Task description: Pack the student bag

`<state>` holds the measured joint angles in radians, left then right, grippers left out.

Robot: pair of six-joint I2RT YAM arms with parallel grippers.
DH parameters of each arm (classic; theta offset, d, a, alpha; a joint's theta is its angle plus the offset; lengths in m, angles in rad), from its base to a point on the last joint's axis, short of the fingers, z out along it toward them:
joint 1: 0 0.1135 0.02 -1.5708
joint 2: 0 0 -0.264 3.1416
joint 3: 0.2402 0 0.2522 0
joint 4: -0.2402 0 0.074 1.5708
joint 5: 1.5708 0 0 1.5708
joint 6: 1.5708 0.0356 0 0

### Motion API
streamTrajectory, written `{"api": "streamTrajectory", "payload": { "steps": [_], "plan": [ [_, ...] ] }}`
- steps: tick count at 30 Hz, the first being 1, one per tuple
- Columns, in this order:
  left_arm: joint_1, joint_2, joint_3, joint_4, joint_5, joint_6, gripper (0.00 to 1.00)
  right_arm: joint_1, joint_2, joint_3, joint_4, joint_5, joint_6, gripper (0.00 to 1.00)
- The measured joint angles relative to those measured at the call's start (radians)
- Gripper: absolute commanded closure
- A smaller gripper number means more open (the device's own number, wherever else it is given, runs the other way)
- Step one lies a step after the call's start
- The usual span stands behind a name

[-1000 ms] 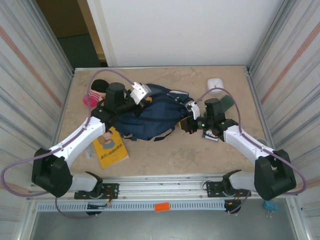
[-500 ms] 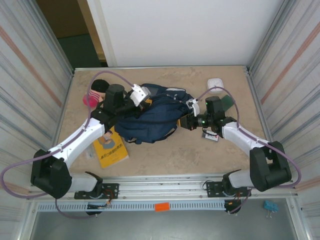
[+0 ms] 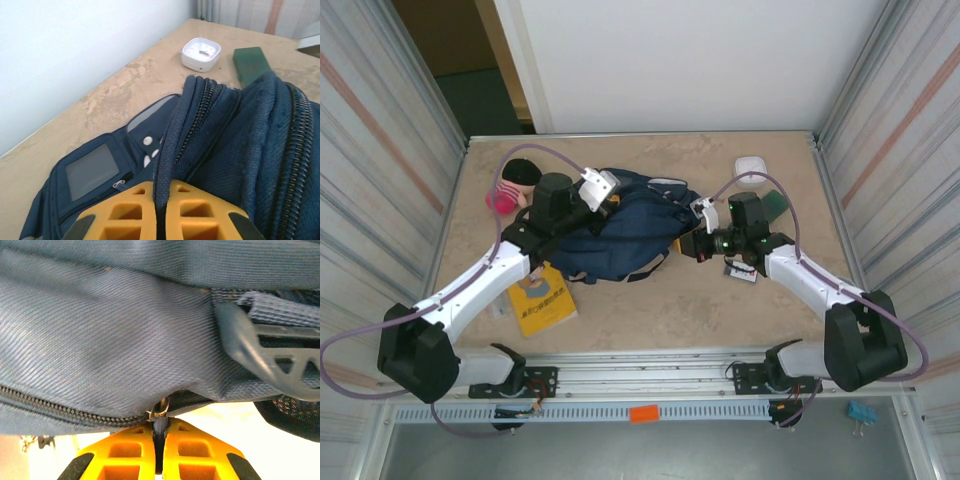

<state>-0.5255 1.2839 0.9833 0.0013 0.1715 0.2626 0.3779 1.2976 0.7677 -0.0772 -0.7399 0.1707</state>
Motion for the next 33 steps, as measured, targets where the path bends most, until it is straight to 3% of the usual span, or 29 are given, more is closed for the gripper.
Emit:
{"api": "streamTrajectory", "payload": {
  "steps": [8, 17, 24, 29, 33],
  "plan": [
    [-0.006, 0.007, -0.003, 0.020, -0.066, -0.005, 1.00, 0.035, -0.069, 0.003, -0.054, 0.053, -0.014, 0.93],
    [-0.004, -0.018, -0.072, 0.120, 0.036, -0.005, 1.00, -0.029, -0.073, -0.006, -0.010, -0.044, 0.039, 0.88],
    [0.002, -0.051, -0.090, 0.130, 0.109, -0.005, 1.00, -0.043, -0.051, -0.006, 0.079, -0.112, 0.129, 0.76],
    [0.002, -0.080, -0.106, 0.130, 0.146, -0.006, 1.00, -0.053, -0.015, -0.006, 0.148, -0.137, 0.185, 0.79],
    [0.002, -0.095, -0.123, 0.130, 0.151, -0.010, 1.00, -0.058, 0.021, -0.006, 0.169, -0.144, 0.211, 0.72]
  ]
}}
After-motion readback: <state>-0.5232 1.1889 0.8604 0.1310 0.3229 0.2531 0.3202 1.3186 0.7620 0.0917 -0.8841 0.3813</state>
